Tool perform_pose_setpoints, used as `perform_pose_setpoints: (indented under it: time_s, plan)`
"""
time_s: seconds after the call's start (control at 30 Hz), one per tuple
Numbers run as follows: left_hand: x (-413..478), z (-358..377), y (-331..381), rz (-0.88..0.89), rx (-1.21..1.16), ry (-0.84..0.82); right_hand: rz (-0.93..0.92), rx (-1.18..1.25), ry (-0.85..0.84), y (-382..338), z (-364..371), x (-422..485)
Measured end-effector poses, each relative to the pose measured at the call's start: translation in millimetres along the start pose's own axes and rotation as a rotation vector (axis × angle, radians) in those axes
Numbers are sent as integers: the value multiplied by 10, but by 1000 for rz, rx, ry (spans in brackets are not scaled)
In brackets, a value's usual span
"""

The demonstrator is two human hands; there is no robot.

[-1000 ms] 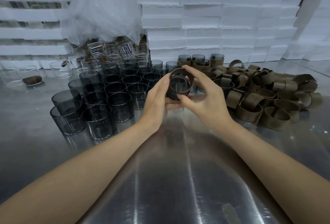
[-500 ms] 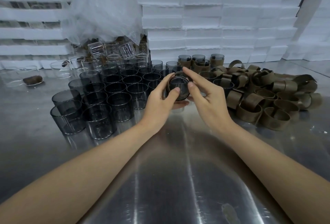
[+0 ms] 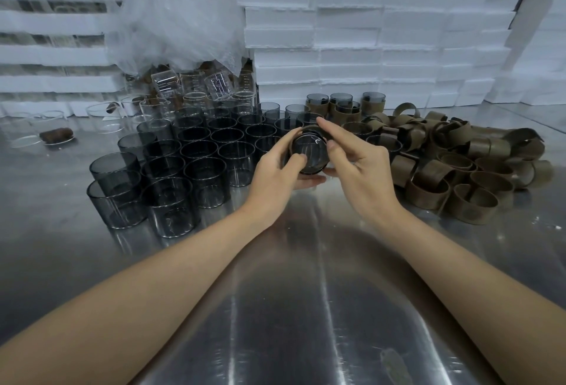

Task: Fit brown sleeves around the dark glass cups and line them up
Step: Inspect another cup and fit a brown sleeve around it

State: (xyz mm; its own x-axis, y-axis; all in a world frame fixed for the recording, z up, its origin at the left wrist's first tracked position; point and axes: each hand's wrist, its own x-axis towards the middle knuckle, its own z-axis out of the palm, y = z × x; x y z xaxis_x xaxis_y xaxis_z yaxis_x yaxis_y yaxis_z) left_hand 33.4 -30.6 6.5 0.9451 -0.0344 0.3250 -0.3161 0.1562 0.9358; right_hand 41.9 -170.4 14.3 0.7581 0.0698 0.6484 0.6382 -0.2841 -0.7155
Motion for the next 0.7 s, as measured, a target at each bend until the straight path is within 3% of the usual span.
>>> perform_pose_setpoints:
  time_s: [0.33,0.7]
  plan:
    - [6,-25,-1,-3,36,4,-28,-45,-109,106,-46,21]
    - [8,-46,15,48,15,14,-237,-162,-133,99,-76,58]
